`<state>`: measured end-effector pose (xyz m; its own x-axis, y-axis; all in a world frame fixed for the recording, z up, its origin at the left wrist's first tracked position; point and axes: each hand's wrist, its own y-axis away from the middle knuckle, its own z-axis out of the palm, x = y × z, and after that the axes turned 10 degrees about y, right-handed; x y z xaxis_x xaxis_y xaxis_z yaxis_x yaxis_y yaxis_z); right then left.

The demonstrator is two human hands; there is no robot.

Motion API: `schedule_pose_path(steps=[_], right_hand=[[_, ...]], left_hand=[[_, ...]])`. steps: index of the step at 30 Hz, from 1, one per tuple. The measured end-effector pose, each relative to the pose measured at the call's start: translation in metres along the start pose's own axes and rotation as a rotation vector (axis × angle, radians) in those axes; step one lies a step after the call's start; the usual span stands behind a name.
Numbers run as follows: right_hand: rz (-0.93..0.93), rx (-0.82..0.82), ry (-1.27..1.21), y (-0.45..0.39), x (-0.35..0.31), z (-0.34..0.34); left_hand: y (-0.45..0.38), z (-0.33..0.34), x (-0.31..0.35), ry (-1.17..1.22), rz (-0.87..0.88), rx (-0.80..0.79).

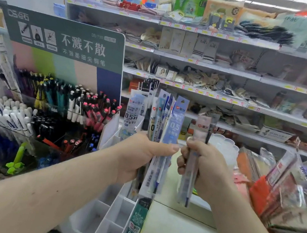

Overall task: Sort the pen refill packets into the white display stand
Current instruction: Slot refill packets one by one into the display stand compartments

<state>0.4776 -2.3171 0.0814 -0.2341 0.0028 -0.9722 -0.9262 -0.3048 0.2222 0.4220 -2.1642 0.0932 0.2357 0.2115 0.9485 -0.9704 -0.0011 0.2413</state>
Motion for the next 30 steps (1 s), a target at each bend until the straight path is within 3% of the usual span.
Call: schedule_pose_path(steps=[5, 12, 17, 20, 30], right_hand=[[-0.122, 0.104, 0.061, 0.008, 0.01, 0.003], [-0.2, 0.125, 0.155, 0.008, 0.017, -0.003], [-0.188, 0.166, 0.126, 0.003, 0.024, -0.009], [-0.135, 0.209, 0.009, -0.001, 0.028, -0.02], [-0.074, 0.02, -0.195, 0.005, 0.039, 0.001]], left_hand=[[-0.011, 0.006, -0.009, 0.031, -0.007, -0.05], [-0.017, 0.001, -0.024, 0.054, -0.074, -0.133], [-0.02, 0.001, -0.027, 0.199, -0.16, -0.055], [-0.019, -0.001, -0.028, 0.132, -0.159, -0.004], [-0.022, 0.004, -0.031, 0.117, -0.146, 0.026]])
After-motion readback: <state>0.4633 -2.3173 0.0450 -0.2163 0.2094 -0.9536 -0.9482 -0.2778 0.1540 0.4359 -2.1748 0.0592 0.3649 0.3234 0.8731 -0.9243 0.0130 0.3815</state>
